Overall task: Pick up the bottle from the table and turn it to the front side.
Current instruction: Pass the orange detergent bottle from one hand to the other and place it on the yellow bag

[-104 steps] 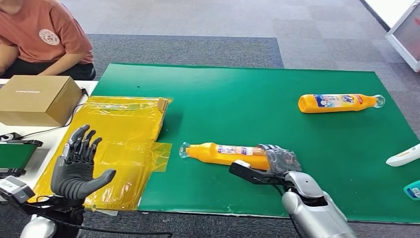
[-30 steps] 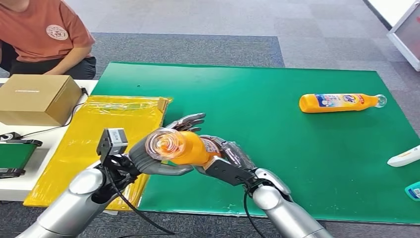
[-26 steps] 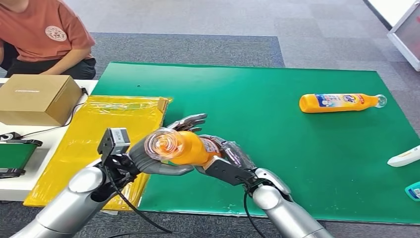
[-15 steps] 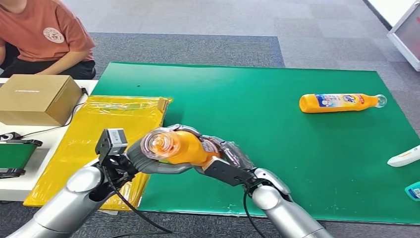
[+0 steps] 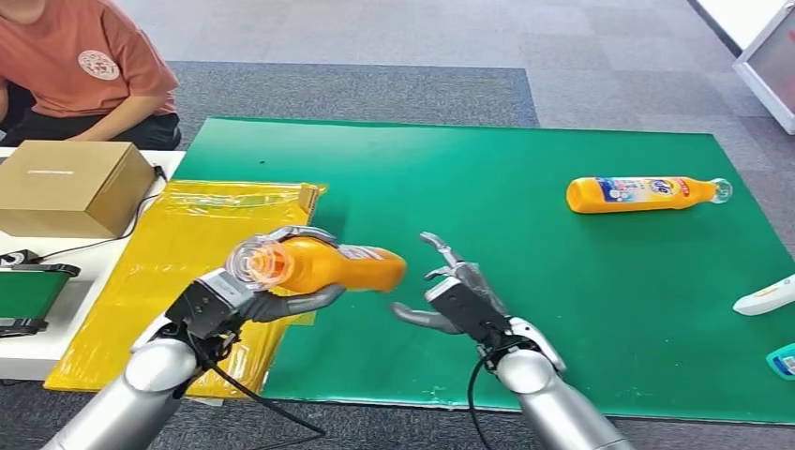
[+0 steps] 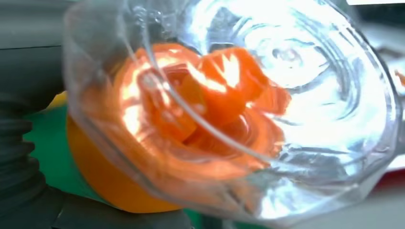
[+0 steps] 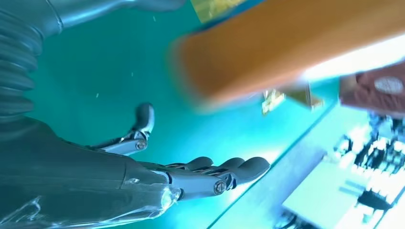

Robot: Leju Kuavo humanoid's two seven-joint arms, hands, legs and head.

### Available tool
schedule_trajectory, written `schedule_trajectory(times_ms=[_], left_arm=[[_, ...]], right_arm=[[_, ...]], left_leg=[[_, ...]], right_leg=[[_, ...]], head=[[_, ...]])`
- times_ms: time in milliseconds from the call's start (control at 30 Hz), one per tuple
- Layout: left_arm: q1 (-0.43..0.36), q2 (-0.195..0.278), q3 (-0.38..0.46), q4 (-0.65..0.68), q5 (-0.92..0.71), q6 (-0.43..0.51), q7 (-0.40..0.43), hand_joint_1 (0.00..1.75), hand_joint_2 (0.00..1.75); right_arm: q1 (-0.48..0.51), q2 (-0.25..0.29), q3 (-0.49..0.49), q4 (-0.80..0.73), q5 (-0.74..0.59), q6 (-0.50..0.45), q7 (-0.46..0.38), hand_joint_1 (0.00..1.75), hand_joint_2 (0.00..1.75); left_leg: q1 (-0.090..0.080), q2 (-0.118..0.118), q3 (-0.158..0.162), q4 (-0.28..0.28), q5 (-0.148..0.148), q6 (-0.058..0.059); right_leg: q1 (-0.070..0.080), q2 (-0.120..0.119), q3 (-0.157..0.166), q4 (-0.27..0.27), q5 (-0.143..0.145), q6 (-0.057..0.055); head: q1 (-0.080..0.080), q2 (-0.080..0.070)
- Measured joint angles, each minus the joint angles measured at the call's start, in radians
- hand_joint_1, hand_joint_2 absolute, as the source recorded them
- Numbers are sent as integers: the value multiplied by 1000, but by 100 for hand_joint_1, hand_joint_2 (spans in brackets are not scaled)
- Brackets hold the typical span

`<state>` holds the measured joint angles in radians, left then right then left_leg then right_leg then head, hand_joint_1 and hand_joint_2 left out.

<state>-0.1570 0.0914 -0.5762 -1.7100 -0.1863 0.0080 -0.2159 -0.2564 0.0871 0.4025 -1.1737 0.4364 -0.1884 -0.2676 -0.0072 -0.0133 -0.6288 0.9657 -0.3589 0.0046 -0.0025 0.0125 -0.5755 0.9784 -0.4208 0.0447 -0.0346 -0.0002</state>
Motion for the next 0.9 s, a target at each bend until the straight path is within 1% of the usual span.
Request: schedule_trajectory(times_ms=[100,200,300,367,500,733,767,800,867,900], left_arm=[[36,-9,38,-31,-271,158,23,175,175],[57,-14,65,-36,-564,298,87,175,175],[60,-21,93,3,-763,374,151,175,175],[58,-27,110,56,-844,398,180,175,175],[31,-48,141,218,-927,401,219,175,175],[-64,-109,159,550,-1028,407,213,175,175],[-76,-118,159,588,-1034,407,207,171,175],[-87,-126,158,622,-1036,409,199,132,175],[-106,-142,157,678,-1038,418,184,45,175],[-115,-149,157,701,-1037,425,177,4,175]], right_arm=[[29,-3,-66,-61,-31,-2,-1,0,175],[48,-5,-120,-123,-48,0,-2,0,175],[53,-5,-151,-184,-63,8,-4,0,175],[52,-5,-160,-220,-71,14,-4,0,175],[45,-4,-161,-283,-83,36,-7,0,175],[22,-4,-107,-366,-105,84,-13,0,175],[20,-4,-95,-375,-107,91,-16,0,175],[18,-4,-83,-383,-108,97,-18,0,175],[12,-3,-57,-396,-107,104,-21,0,175],[10,-3,-44,-403,-106,106,-22,0,175]], left_leg=[[0,0,0,0,0,0],[0,0,0,0,0,0],[0,0,0,0,0,0],[0,0,0,0,0,0],[0,0,0,0,1,0],[0,0,0,0,2,0],[0,0,0,0,2,0],[0,0,0,0,2,0],[0,0,0,0,2,0],[0,0,0,0,2,0]], right_leg=[[0,0,0,0,0,0],[0,0,-1,0,0,0],[0,0,-1,0,0,0],[0,0,-1,0,0,0],[0,0,0,0,0,0],[0,0,0,0,1,1],[0,0,0,0,1,1],[0,0,0,0,1,1],[0,0,0,0,1,1],[0,0,0,0,1,1]], head=[[0,0],[0,0],[0,0],[0,0],[0,0],[0,0],[0,0],[0,0],[0,0],[0,0]])
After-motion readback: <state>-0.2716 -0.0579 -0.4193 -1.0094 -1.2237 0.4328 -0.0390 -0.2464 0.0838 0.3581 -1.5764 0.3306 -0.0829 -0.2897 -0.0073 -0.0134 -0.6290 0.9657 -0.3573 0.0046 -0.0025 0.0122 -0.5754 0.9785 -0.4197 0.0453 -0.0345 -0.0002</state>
